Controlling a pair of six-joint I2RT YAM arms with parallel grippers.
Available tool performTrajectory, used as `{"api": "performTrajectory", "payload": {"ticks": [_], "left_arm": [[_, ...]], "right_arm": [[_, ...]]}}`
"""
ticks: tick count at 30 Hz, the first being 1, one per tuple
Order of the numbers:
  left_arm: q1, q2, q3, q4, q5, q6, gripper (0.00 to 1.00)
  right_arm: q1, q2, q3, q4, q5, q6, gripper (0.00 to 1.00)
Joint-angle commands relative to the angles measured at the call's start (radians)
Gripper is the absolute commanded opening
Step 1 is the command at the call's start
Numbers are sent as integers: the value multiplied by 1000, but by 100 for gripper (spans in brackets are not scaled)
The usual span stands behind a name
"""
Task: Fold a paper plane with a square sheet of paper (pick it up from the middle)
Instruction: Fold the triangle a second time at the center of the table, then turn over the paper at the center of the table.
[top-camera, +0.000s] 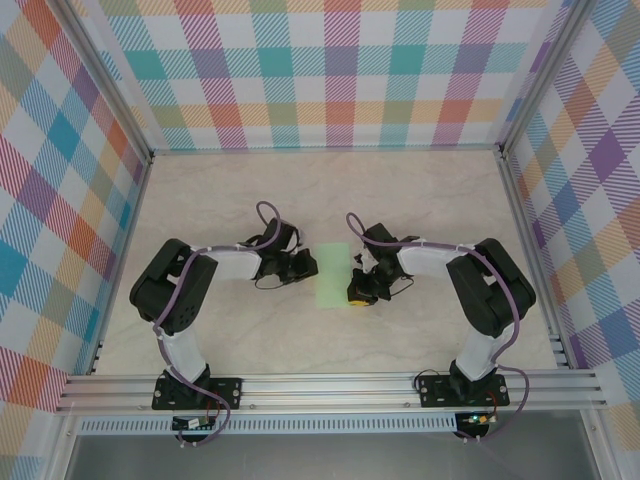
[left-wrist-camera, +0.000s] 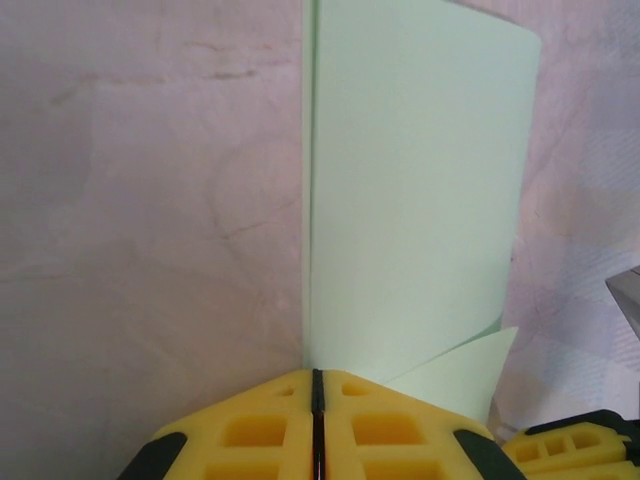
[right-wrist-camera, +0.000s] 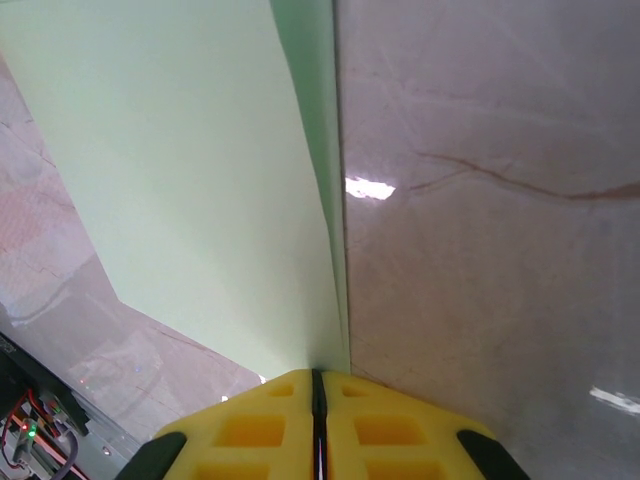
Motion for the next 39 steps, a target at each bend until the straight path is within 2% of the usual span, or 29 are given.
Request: {"api": "performTrajectory", "payload": {"ticks": [1,3,5,7,10,15,23,33,39], "left_arm": [[38,-47,29,-96,-102,35,11],[37,-79,38,-112,-93,31,13],[37,-116,35,-120,-81,17,19],[35,-159,17,-119,-70,-3,29],[29,-215,-30,-98,-64,-43,37],[7,-284,-109,-38,-58,-124,41],[-52,-271,-154,47,-38,-208,42],[-98,-193,-133,87,-27,-233,41],[-108,-174,-118,88,-22,-235,42]], "right_arm": [[-6,-28,8,-69,93,24,12],[-6,-73,33,-46,86,34,16],[-9,-114,60,-30,87,45,22],[-17,-145,81,-11,84,55,32],[-27,-151,94,14,89,54,43],[-48,-91,108,38,95,23,48],[-49,22,182,20,89,-26,46],[-50,101,223,0,57,-52,42],[-50,93,208,20,25,-61,34]]}}
